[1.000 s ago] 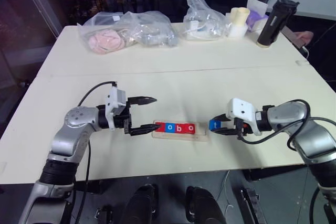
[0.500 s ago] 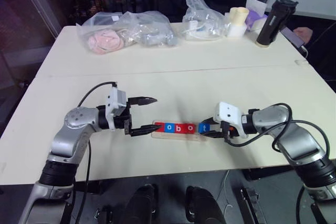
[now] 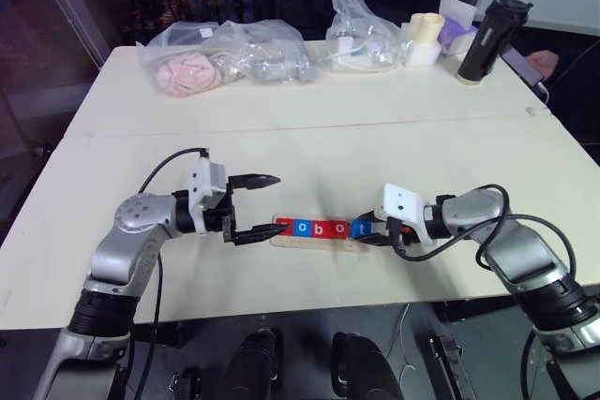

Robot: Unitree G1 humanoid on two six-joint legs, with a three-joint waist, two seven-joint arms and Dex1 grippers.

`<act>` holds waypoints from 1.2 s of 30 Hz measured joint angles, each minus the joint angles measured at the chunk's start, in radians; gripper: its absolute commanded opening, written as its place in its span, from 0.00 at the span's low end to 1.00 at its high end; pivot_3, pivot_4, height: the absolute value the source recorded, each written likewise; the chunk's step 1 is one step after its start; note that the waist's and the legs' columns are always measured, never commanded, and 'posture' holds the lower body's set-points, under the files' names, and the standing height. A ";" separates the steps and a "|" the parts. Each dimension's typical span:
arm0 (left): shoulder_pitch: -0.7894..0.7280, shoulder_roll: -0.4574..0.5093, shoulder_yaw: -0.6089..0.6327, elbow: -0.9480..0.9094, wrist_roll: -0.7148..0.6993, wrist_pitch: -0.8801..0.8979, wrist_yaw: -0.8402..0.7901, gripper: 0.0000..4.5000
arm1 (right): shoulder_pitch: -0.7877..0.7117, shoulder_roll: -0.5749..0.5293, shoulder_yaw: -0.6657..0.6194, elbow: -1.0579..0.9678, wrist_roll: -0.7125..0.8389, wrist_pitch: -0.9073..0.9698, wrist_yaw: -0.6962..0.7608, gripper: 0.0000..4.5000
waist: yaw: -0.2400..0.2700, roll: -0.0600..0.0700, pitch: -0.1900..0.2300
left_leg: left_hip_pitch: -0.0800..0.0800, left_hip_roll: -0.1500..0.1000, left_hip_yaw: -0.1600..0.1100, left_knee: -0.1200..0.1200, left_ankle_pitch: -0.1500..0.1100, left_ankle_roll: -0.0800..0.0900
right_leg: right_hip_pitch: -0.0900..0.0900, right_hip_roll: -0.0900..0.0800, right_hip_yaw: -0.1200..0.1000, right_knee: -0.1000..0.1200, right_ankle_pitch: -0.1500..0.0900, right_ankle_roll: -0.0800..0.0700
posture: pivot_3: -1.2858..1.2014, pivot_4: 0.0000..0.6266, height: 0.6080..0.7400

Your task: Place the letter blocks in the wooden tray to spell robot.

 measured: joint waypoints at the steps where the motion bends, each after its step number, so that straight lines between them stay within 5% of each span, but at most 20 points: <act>1: 0.000 0.000 0.000 -0.004 0.000 0.000 0.002 1.00 | 0.000 0.003 0.001 0.001 -0.001 -0.003 0.000 0.26 | 0.000 0.000 0.000 | 0.000 0.000 0.000 0.000 0.000 0.000 | 0.000 0.000 0.000 0.000 0.000 0.000 | 0.52 0.24 0.98; 12: 0.011 0.002 0.000 -0.005 -0.001 0.001 0.008 1.00 | -0.015 0.026 0.004 0.007 -0.008 -0.005 0.004 0.26 | 0.000 0.000 0.000 | 0.000 0.000 0.000 0.002 0.000 0.000 | -0.001 0.000 0.000 0.004 0.000 0.000 | 0.52 0.24 0.98; 18: 0.011 0.002 0.000 -0.005 -0.001 0.002 0.008 1.00 | -0.015 0.031 0.004 0.007 -0.008 -0.002 0.006 0.94 | 0.000 0.000 0.000 | 0.000 0.000 0.000 0.003 0.000 0.000 | -0.001 0.000 0.000 0.004 0.000 0.000 | 0.52 0.24 0.98; 19: 0.011 0.002 0.000 -0.005 -0.001 0.002 0.008 1.00 | -0.015 0.031 0.004 0.007 -0.008 -0.001 0.006 0.99 | 0.000 0.000 0.000 | 0.000 0.000 0.000 0.003 0.000 0.000 | -0.001 0.000 0.000 0.005 0.000 0.000 | 0.52 0.24 0.98; 36: 0.010 0.000 0.000 -0.005 -0.001 0.005 0.007 1.00 | -0.100 0.114 -0.041 -0.006 0.030 0.142 -0.094 0.99 | -0.001 0.000 0.000 | 0.000 0.000 0.000 0.003 0.000 0.000 | -0.002 0.000 0.000 0.005 0.000 0.000 | 0.52 0.24 0.98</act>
